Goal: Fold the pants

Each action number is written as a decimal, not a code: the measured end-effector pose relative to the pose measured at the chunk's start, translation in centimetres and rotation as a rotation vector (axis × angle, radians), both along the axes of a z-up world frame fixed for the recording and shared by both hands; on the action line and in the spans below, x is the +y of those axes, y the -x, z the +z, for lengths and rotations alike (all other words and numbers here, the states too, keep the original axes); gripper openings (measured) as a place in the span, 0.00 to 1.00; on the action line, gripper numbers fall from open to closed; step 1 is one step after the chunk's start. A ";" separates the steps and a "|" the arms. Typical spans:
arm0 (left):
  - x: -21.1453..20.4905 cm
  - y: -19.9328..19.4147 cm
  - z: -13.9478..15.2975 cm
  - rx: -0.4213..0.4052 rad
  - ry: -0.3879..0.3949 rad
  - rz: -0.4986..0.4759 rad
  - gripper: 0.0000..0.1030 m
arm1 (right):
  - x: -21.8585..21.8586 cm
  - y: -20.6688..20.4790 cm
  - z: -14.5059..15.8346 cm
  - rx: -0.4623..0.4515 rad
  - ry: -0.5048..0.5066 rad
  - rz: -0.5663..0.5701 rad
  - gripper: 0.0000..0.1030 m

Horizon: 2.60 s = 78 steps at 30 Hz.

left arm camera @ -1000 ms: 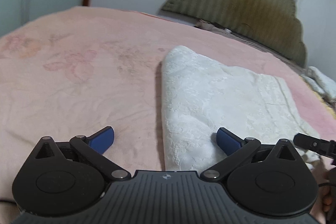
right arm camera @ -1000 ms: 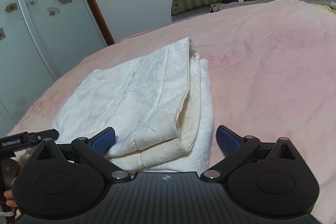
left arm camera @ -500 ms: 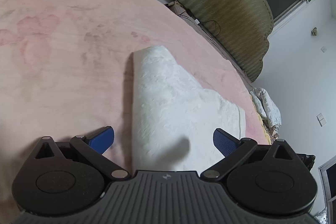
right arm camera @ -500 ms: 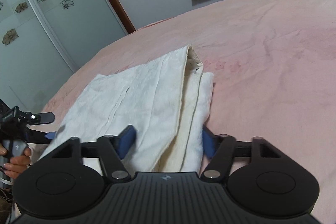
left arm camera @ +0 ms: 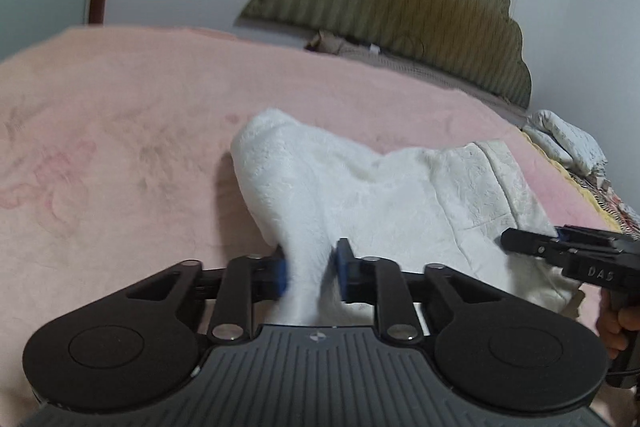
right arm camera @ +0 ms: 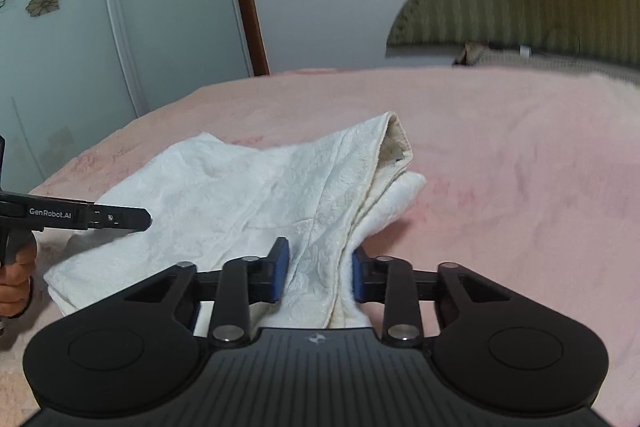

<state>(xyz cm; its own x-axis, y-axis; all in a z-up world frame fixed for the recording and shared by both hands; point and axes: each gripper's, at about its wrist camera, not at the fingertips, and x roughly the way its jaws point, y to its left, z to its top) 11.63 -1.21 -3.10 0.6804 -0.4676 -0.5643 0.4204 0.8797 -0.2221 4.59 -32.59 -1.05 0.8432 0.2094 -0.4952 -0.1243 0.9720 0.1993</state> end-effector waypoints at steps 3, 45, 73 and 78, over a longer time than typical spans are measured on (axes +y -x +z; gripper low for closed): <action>-0.7 1.5 0.7 -0.092 -0.042 0.000 0.17 | 0.4 0.1 0.8 -0.029 0.007 0.003 0.22; 4.7 0.0 3.7 -0.138 -0.327 0.363 0.93 | 9.5 -7.5 0.9 0.083 0.103 0.002 0.63; 4.4 3.9 1.3 0.017 -0.289 0.410 0.95 | 10.8 0.2 3.8 0.131 -0.400 0.168 0.89; 4.4 4.0 1.6 -0.008 -0.333 0.416 0.95 | 10.1 -1.9 1.8 0.146 -0.311 0.032 1.00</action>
